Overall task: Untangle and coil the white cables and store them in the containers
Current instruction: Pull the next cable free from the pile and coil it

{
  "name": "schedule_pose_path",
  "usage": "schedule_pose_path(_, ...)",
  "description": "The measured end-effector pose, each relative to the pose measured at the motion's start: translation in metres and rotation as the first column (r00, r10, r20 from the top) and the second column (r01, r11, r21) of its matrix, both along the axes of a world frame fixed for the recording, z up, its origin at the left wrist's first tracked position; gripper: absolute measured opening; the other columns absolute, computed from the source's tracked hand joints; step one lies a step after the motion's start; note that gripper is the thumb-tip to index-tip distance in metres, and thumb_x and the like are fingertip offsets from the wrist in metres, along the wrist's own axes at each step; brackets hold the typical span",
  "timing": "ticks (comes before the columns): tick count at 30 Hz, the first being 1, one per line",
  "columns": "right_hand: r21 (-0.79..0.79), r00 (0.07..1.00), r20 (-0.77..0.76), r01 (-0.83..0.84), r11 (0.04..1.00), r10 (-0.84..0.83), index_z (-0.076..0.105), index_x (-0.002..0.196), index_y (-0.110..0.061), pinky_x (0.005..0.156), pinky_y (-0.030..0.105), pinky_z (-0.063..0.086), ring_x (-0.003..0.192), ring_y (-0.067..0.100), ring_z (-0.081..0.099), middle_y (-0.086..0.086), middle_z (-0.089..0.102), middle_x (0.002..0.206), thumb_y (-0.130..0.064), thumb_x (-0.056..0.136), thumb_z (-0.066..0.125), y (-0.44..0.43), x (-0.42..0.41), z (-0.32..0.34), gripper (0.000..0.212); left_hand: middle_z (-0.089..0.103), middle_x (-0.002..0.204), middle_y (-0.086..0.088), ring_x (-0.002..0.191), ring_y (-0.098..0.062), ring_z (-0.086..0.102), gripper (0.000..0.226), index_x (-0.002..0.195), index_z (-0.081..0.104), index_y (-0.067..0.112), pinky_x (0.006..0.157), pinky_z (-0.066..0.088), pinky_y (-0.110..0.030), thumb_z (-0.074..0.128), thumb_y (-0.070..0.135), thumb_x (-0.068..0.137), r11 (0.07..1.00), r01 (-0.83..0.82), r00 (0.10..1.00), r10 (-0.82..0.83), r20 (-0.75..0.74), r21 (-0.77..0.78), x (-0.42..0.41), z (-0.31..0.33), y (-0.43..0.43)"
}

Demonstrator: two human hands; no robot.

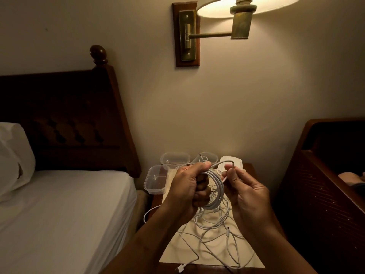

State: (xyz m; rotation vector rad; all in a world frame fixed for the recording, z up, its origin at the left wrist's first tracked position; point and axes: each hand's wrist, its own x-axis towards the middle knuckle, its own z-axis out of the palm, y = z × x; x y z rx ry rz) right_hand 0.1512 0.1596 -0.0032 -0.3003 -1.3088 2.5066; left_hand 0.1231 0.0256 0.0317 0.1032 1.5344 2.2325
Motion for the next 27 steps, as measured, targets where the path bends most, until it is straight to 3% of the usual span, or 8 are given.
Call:
schedule_pose_path(4,0.045,0.987,0.057,-0.154,0.987,0.152,0.071,0.115,-0.005,0.088,0.045,0.058,0.102,0.033,0.072,0.017,0.075,0.108,-0.008,0.093,0.062,-0.005,0.005,-0.001,0.023,0.032,0.045,0.004,0.034,-0.006,0.023,0.061,0.044,0.053,0.017,0.037,0.016,-0.018,0.051,0.024,0.104,0.999,-0.034,0.999,0.033,-0.033,-0.028,0.002,0.0,0.001)
schedule_pose_path(8,0.094,0.986,0.064,-0.162,0.982,0.157,0.057,0.125,-0.017,0.087,0.048,0.056,0.094,0.036,0.074,0.017,0.077,0.099,-0.003,0.089,0.068,-0.007,0.008,0.002,0.04,0.03,0.053,0.0,0.038,-0.009,0.023,0.047,0.058,0.044,0.017,0.039,0.019,-0.018,0.054,0.023,0.103,0.993,-0.104,0.992,0.1,-0.075,-0.053,-0.001,-0.007,-0.001)
schedule_pose_path(11,0.207,0.988,0.036,-0.155,0.966,0.151,0.059,0.124,-0.019,0.087,0.053,0.058,0.091,0.036,0.074,0.016,0.077,0.096,-0.008,0.094,0.065,-0.007,0.009,0.003,0.033,0.032,0.055,-0.001,0.039,-0.009,0.024,0.041,0.064,0.047,0.015,0.038,0.021,-0.019,0.053,0.022,0.105,0.985,-0.152,0.983,0.143,-0.116,-0.078,-0.002,-0.012,-0.002)
schedule_pose_path(16,0.38,0.976,-0.035,-0.186,0.906,0.216,0.056,0.125,-0.033,0.071,0.033,0.056,0.078,0.02,0.066,0.012,0.07,0.082,0.002,0.092,0.062,-0.005,0.015,0.006,0.048,0.035,0.059,-0.006,0.039,-0.01,0.027,0.036,0.07,0.049,0.012,0.037,0.025,-0.019,0.053,0.024,0.104,0.978,-0.185,0.976,0.171,-0.136,-0.1,-0.005,-0.014,-0.007)
schedule_pose_path(18,0.431,0.953,-0.053,-0.248,0.868,0.299,0.054,0.121,-0.03,0.069,0.029,0.057,0.078,0.019,0.069,0.004,0.07,0.085,0.011,0.086,0.066,-0.009,0.019,0.006,0.056,0.045,0.06,-0.008,0.041,-0.014,0.041,0.033,0.075,0.056,0.01,0.041,0.034,-0.021,0.054,0.026,0.104,0.978,-0.178,0.976,0.162,-0.145,-0.106,-0.003,-0.013,-0.004)
schedule_pose_path(20,0.48,0.943,-0.071,-0.252,0.84,0.324,0.059,0.115,-0.027,0.07,0.032,0.06,0.087,0.027,0.071,0.01,0.068,0.095,0.008,0.083,0.071,-0.013,0.02,0.006,0.049,0.057,0.056,-0.004,0.046,-0.018,0.057,0.033,0.079,0.062,0.008,0.045,0.045,-0.024,0.052,0.026,0.105,0.973,-0.186,0.972,0.163,-0.168,-0.135,0.001,-0.01,0.0)
schedule_pose_path(24,0.484,0.95,-0.107,-0.208,0.85,0.294,0.069,0.1,-0.016,0.065,0.027,0.06,0.087,0.02,0.072,0.006,0.07,0.094,-0.001,0.085,0.072,-0.016,0.018,0.006,0.022,0.061,0.055,0.0,0.045,-0.012,0.061,0.036,0.079,0.063,0.006,0.04,0.045,-0.022,0.049,0.024,0.107,0.972,-0.192,0.97,0.167,-0.174,-0.136,0.002,-0.01,0.003)
schedule_pose_path(27,0.541,0.96,-0.138,-0.133,0.83,0.244,0.077,0.092,-0.015,0.071,0.024,0.058,0.088,0.014,0.071,0.0,0.074,0.088,-0.006,0.084,0.073,-0.014,0.016,0.003,0.013,0.048,0.053,-0.003,0.037,-0.009,0.045,0.04,0.067,0.057,0.011,0.036,0.035,-0.019,0.052,0.024,0.105,0.974,-0.196,0.973,0.179,-0.148,-0.112,-0.006,-0.017,0.001)
